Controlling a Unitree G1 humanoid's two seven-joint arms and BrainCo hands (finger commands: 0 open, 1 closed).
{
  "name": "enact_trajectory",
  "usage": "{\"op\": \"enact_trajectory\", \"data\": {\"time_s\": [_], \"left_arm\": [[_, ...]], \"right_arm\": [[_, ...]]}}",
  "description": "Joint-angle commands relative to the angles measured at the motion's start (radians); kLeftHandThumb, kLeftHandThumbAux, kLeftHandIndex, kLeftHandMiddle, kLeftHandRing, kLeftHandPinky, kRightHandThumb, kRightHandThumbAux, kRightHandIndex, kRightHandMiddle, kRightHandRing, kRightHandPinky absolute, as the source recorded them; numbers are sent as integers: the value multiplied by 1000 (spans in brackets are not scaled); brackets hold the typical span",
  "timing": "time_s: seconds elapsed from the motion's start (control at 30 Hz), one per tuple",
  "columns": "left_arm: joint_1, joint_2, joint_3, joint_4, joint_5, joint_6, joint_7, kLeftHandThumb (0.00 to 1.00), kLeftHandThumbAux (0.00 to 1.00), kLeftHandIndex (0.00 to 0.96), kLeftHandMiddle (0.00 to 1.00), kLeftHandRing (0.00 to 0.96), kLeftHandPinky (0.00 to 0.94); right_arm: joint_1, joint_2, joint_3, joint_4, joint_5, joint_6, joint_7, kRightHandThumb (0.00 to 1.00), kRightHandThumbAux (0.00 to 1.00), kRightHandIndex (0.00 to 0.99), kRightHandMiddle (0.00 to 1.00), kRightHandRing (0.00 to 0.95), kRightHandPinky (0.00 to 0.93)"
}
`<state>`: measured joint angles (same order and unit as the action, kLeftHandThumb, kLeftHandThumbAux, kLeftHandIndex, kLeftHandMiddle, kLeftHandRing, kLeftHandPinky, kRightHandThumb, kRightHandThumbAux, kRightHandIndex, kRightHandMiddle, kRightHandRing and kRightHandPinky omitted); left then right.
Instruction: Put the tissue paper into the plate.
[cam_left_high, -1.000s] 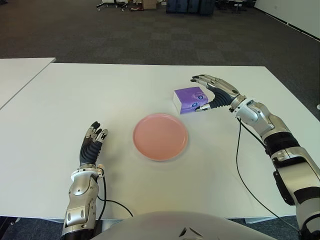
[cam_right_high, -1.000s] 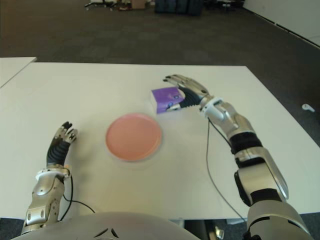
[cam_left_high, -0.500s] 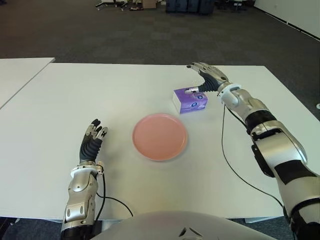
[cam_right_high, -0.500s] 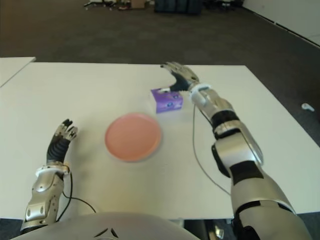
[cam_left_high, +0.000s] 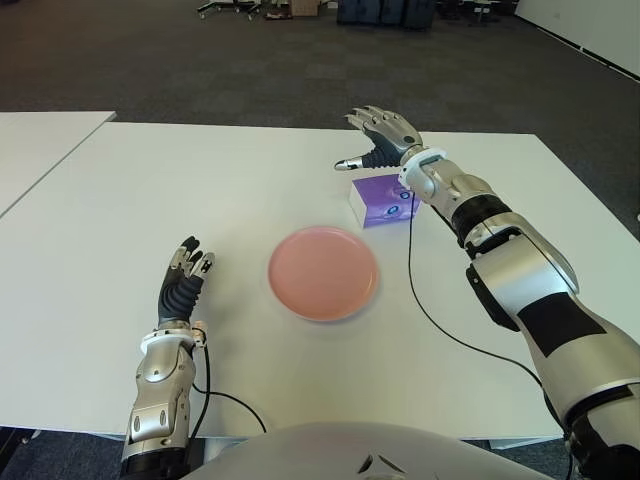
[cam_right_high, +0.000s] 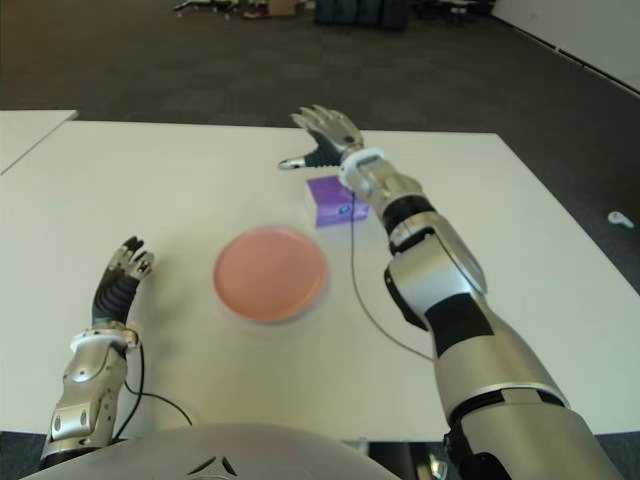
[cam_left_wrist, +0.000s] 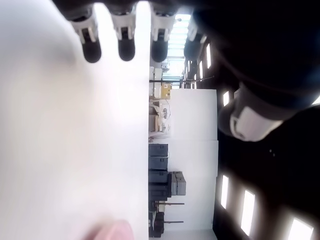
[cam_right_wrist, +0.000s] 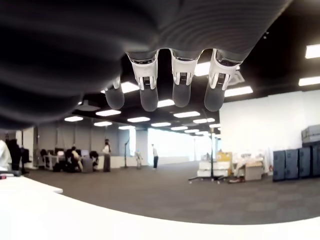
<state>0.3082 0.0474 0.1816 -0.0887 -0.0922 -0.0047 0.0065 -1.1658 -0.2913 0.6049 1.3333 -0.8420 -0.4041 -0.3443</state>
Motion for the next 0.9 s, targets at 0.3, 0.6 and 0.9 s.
{"op": "enact_trajectory", "data": {"time_s": [0.3, 0.6, 0.9], "left_arm": [[26, 3, 0, 9, 32, -28, 7, 13, 519, 0, 0, 0, 15], [38, -11, 1, -7, 30, -21, 16, 14, 525, 0, 0, 0, 11], [53, -23, 2, -18, 14, -26, 11, 24, 527, 0, 0, 0, 7]], "right_arm": [[-40, 47, 65, 40, -52, 65, -18, 364, 262, 0, 0, 0, 0], [-53, 48, 92, 42, -65, 59, 4, 336, 294, 0, 0, 0, 0], [-63, 33, 110, 48, -67, 39, 104, 300, 296, 0, 0, 0, 0]]}}
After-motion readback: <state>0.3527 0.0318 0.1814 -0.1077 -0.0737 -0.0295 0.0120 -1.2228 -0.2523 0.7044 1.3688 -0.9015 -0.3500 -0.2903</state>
